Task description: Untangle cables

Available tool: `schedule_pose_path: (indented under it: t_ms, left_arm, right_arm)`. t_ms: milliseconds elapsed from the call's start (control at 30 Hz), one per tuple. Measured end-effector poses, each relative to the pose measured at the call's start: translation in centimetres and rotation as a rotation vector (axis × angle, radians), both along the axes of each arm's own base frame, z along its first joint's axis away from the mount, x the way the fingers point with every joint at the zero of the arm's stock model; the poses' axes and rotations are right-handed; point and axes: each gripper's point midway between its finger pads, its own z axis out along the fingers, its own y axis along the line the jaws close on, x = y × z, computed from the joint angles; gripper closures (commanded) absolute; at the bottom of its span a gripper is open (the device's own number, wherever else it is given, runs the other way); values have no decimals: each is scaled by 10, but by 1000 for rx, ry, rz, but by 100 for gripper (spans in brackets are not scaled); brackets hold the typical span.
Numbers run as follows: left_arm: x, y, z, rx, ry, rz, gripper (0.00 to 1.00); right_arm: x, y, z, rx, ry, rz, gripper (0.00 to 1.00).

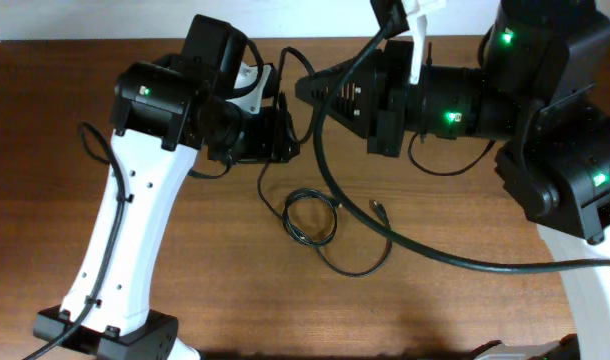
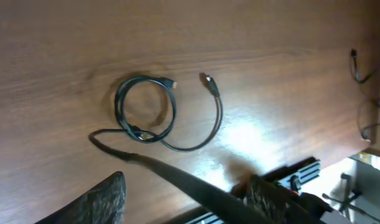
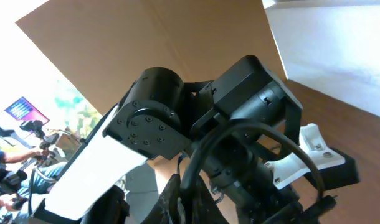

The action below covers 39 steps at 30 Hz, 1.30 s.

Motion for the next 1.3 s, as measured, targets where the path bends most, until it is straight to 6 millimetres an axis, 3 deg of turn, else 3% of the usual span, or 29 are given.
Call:
schedule_pose_path:
  t_ms: [100, 133, 167, 200, 400, 433, 500, 533, 600, 733, 933, 967, 1000, 1033, 1100, 1233, 1300]
  left_arm:
    - [4, 10, -4, 58, -14, 24, 42]
    - [6, 14, -5, 83, -24, 35, 65]
    - [8, 16, -8, 96, -29, 41, 94]
    - [11, 16, -11, 102, -30, 45, 100]
    - [19, 11, -64, 113, 39, 35, 100]
    - [17, 11, -67, 114, 49, 34, 96]
    - [18, 10, -66, 109, 44, 34, 72]
    - [20, 10, -66, 106, 37, 36, 67]
    - [27, 11, -64, 114, 4, 43, 68]
    - [65, 12, -52, 136, -167, 69, 75]
    - [98, -28, -18, 39, -416, -47, 60]
    - [98, -37, -15, 35, -442, -75, 75]
    - [97, -49, -10, 29, -478, -114, 100]
    - [91, -65, -8, 24, -501, -171, 100]
    - [86, -76, -7, 21, -516, -207, 100]
    - [83, -74, -10, 29, -499, -209, 100]
    - [79, -65, -15, 41, -460, -193, 100]
  right_arm:
    - [-5, 2, 4, 18, 4, 30, 96]
    - [-9, 2, 6, 25, 3, 52, 96]
    - [-12, 3, 7, 30, 13, 72, 96]
    - [-14, 3, 7, 33, 24, 80, 96]
    - [-22, 4, 9, 43, 32, 126, 96]
    - [-22, 4, 9, 43, 32, 126, 96]
    - [-22, 4, 9, 43, 32, 127, 96]
    - [-22, 4, 9, 44, 32, 127, 96]
    - [-24, 4, 9, 44, 36, 142, 96]
    - [-26, 4, 7, 41, 51, 148, 96]
    - [-36, 4, 5, 41, 84, 202, 96]
    - [-37, 4, 5, 42, 84, 209, 96]
    - [-38, 4, 5, 43, 84, 212, 96]
    - [-38, 4, 6, 43, 85, 216, 96]
    - [-41, 4, 6, 45, 88, 230, 95]
    - [-42, 2, 0, 32, 132, 236, 95]
    - [-32, -8, -10, 10, 186, 198, 89]
